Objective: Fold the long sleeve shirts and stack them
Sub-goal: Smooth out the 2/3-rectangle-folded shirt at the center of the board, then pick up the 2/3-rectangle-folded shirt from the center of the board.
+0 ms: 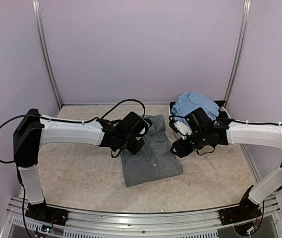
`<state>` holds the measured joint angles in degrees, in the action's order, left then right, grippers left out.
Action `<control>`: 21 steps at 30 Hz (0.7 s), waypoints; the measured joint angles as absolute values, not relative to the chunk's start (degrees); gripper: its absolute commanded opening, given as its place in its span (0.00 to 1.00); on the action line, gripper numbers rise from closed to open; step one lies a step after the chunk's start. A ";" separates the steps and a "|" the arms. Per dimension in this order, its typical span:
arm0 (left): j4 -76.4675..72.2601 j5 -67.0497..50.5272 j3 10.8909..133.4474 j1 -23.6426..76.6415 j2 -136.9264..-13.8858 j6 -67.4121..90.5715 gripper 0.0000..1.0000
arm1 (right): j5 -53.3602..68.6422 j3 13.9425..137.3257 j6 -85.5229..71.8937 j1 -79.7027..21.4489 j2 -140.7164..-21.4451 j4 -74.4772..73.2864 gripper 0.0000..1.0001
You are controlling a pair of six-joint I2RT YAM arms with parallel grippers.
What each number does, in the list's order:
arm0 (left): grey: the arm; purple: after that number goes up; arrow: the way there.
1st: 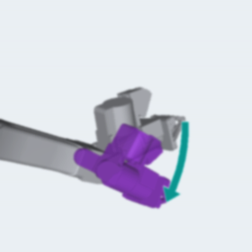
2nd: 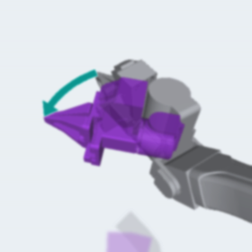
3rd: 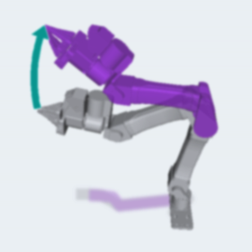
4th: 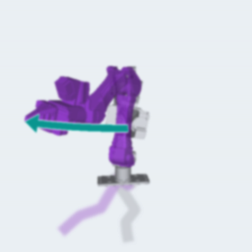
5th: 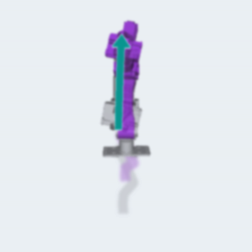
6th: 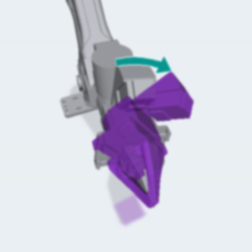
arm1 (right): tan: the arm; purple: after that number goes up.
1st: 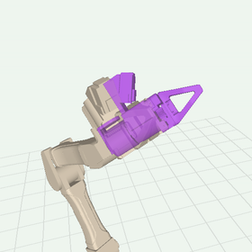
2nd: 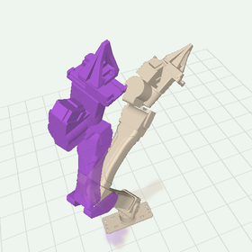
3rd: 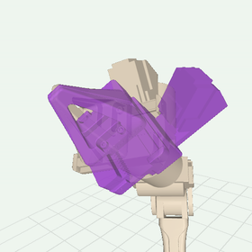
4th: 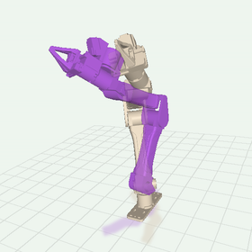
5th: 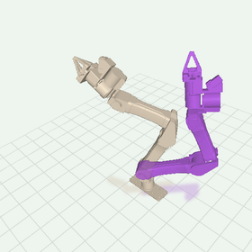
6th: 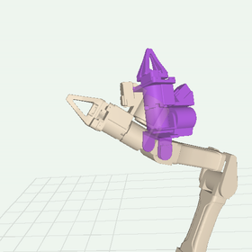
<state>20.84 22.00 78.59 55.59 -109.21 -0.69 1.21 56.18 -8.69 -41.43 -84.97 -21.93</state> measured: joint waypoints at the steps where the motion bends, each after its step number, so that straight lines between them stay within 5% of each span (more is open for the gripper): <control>1: 20.21 23.70 78.91 55.59 -109.58 -0.45 0.39 | 1.19 55.94 -8.69 -41.43 -84.95 -21.93 0.61; 5: 17.74 31.48 79.20 55.24 -110.00 1.91 0.53 | 1.26 55.11 -8.69 -41.43 -84.64 -21.58 0.61; 9: 15.84 32.47 79.15 53.54 -109.10 4.71 0.57 | 3.92 52.12 -8.27 -41.43 -81.65 -20.32 0.63; 15: 11.31 18.81 68.77 52.47 -100.60 3.92 0.61 | 8.62 46.81 -6.96 -42.22 -73.95 -19.29 0.79; 21: 6.35 5.87 53.58 59.99 -90.21 -0.71 0.62 | 9.23 42.44 -10.35 -42.37 -72.36 -18.00 0.79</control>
